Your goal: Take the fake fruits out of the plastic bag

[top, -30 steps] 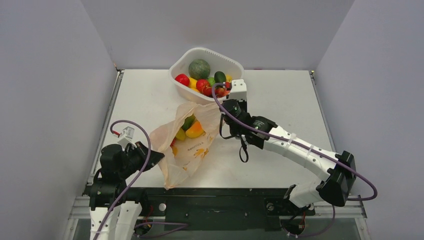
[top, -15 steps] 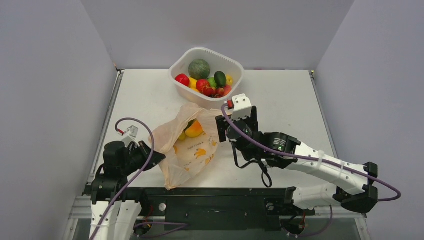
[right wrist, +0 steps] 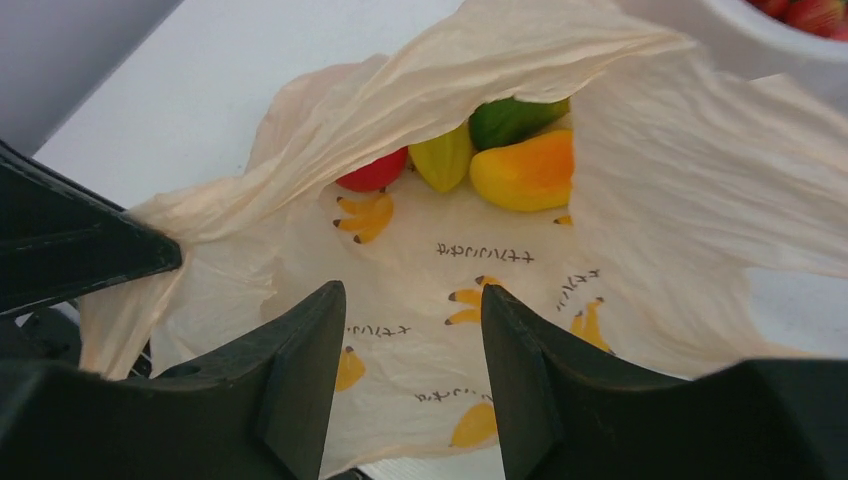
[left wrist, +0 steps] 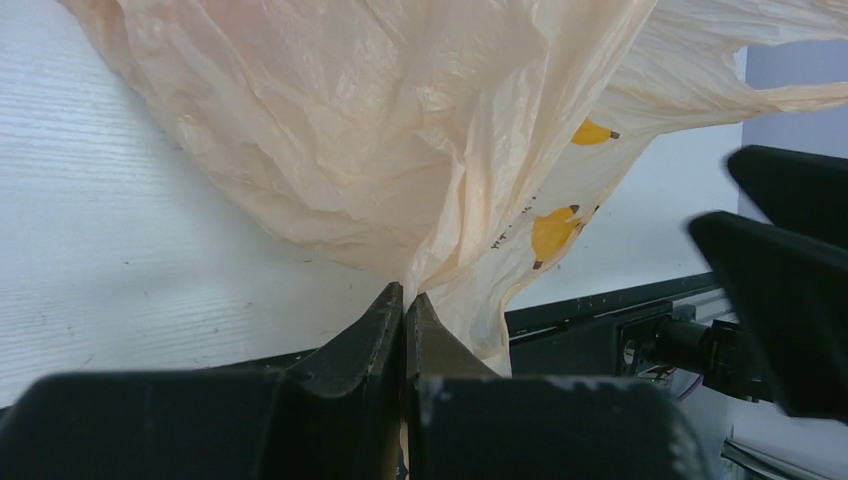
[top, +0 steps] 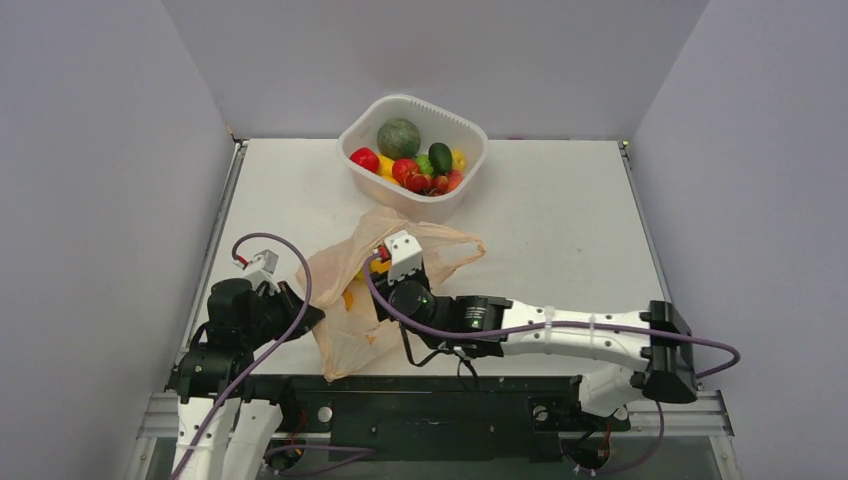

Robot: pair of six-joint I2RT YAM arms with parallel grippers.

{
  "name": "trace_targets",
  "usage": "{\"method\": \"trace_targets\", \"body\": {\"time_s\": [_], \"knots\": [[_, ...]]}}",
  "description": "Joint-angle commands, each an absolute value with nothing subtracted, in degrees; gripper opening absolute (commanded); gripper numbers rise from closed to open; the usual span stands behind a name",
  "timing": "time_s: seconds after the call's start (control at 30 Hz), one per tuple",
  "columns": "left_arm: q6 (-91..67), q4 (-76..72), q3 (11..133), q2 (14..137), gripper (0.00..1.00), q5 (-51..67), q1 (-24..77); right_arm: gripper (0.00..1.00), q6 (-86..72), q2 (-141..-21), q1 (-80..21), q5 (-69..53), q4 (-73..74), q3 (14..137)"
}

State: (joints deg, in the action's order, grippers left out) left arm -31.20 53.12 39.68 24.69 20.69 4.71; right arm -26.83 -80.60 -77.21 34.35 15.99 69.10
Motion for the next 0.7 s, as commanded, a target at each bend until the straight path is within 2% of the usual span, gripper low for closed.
{"method": "trace_targets", "body": {"time_s": [0.0,0.2,0.43,0.67], "knots": [[-28.67,53.66,44.05,26.58,0.0,17.5,5.98,0.47,-25.69,-86.8,-75.11,27.92,-1.57,67.25],[-26.88,54.04,45.43,29.78,0.0,15.95,7.74,0.48,-25.74,-96.36,-71.19,25.22,-14.09,66.26],[-25.91,54.68,47.09,32.64,0.0,15.4,9.98,0.66,-20.85,-103.83,-67.83,23.52,-27.12,63.56],[-25.59,55.06,48.58,34.72,0.0,14.34,12.81,0.68,-19.16,-107.27,-67.13,21.71,-37.72,59.15]]}}
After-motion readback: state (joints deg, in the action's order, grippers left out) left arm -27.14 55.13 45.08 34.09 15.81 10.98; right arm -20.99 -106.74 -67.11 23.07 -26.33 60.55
